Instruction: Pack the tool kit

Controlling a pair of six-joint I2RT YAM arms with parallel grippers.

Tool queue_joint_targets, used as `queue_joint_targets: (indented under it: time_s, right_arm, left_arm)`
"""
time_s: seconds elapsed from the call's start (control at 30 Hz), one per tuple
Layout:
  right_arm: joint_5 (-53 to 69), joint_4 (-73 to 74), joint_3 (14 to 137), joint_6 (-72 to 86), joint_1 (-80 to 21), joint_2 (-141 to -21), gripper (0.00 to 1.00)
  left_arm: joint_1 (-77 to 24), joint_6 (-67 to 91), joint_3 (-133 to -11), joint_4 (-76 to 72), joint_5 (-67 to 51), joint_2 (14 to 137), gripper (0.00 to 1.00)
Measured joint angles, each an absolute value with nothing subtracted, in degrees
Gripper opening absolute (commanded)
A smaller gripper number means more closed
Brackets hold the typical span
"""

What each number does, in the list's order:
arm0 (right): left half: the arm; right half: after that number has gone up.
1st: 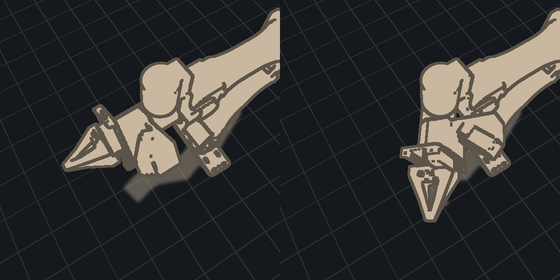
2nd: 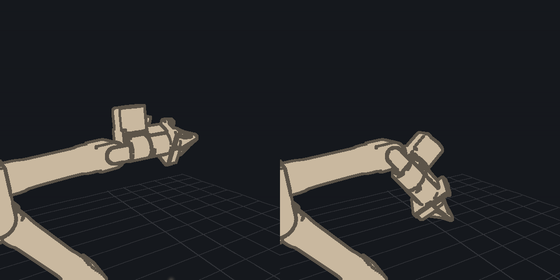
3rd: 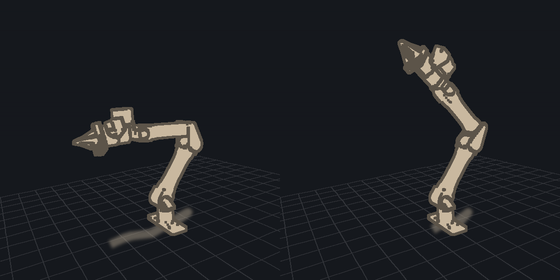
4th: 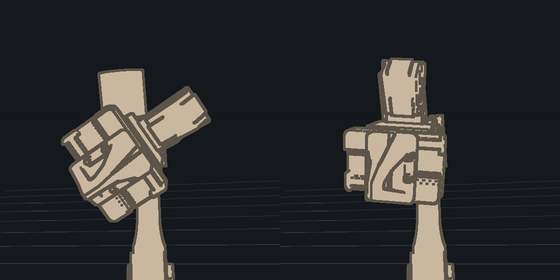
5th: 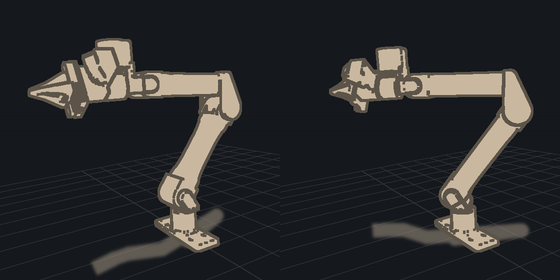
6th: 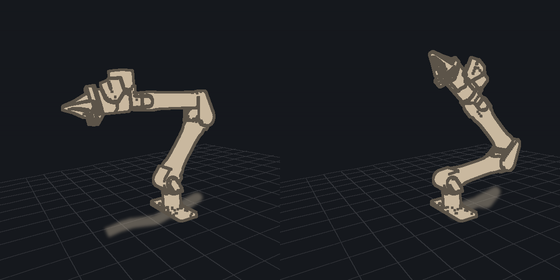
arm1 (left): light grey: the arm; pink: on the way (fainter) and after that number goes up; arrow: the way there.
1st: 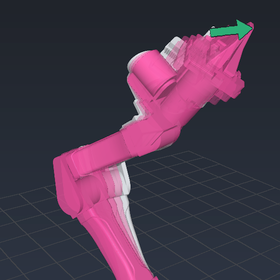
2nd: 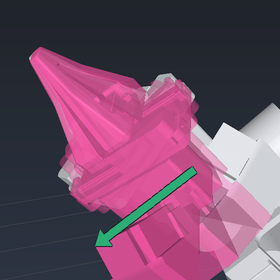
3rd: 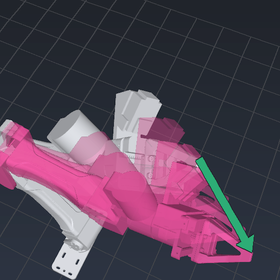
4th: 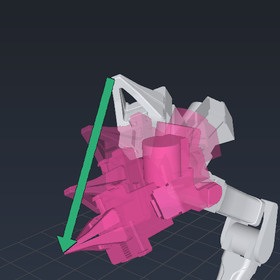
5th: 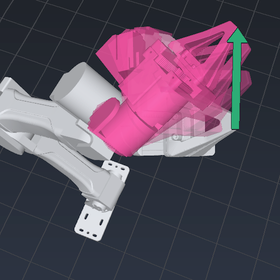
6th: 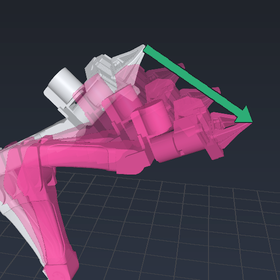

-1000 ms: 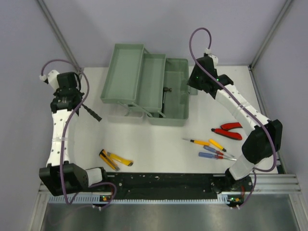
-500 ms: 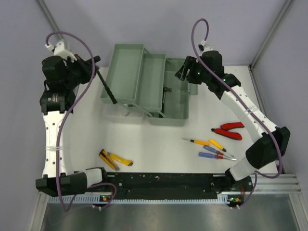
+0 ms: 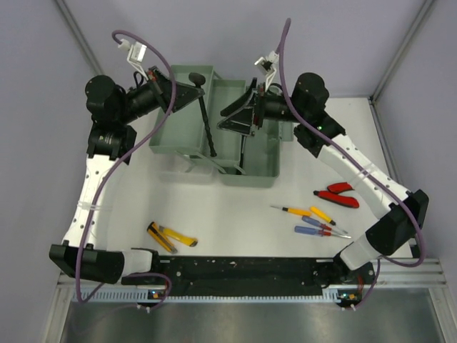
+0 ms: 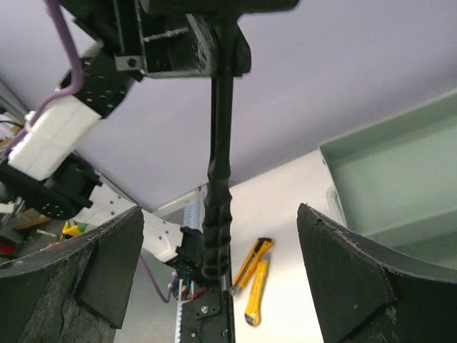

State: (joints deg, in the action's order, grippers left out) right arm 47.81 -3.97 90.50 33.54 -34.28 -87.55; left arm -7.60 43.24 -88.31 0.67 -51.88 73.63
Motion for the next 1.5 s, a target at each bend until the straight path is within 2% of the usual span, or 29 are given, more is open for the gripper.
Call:
queue_joint_targets:
  time_s: [0.2,0.37,0.53,0.67,0.73,0.77,0.83,0.9,0.97,1.03,1.2,1.5]
  right_arm:
    - [52.58,-12.60,90.52,37.69,-34.89,-88.88,0.83]
    - [53.60,-13.93,92.16,38.68,-36.38,-90.89,0.68]
    - [53.76,-13.56,93.19,39.33,-37.32,-92.53,0.44]
    - [54.08,-12.23,94.19,38.98,-38.04,-92.55,0.20]
    - [54.13,-11.81,95.07,38.74,-38.48,-92.55,0.05]
    - [54.15,-11.49,95.31,38.41,-38.54,-92.55,0.00]
    - [54.08,-10.98,95.44,38.24,-38.59,-92.55,0.00]
    - [53.84,-10.46,95.46,38.04,-38.57,-92.55,0.00]
    - [53.32,-9.50,95.66,37.91,-38.59,-92.55,0.00]
    - [52.03,-8.34,95.79,37.32,-38.59,-92.55,0.00]
    - [44.75,-2.44,96.09,33.69,-38.59,-92.51,0.00]
    - [20.53,8.51,93.73,28.60,-37.45,-88.99,0.00]
  left_arm:
    - [-10.07,46.81,-88.27,-5.30,-55.77,74.50,0.00]
    - [-10.85,48.45,-88.27,-7.64,-57.08,74.54,0.00]
    - [-11.05,49.17,-88.27,-8.67,-57.65,74.54,0.00]
    - [-11.05,49.21,-88.20,-8.93,-57.54,74.56,0.00]
    - [-11.05,49.30,-88.05,-9.02,-57.47,74.56,0.00]
    - [-11.05,49.36,-88.03,-8.97,-57.52,74.56,0.03]
    - [-11.09,49.19,-88.03,-8.86,-57.54,74.52,0.21]
    - [-11.11,47.94,-88.01,-8.21,-57.17,74.52,0.31]
    - [-11.16,46.30,-88.01,-6.94,-56.12,74.46,0.54]
    - [-11.22,43.97,-87.99,-4.89,-54.68,74.15,0.64]
    - [-11.27,37.41,-87.94,2.33,-48.80,72.51,0.66]
    - [-11.27,28.53,-84.05,12.53,-34.33,67.31,0.68]
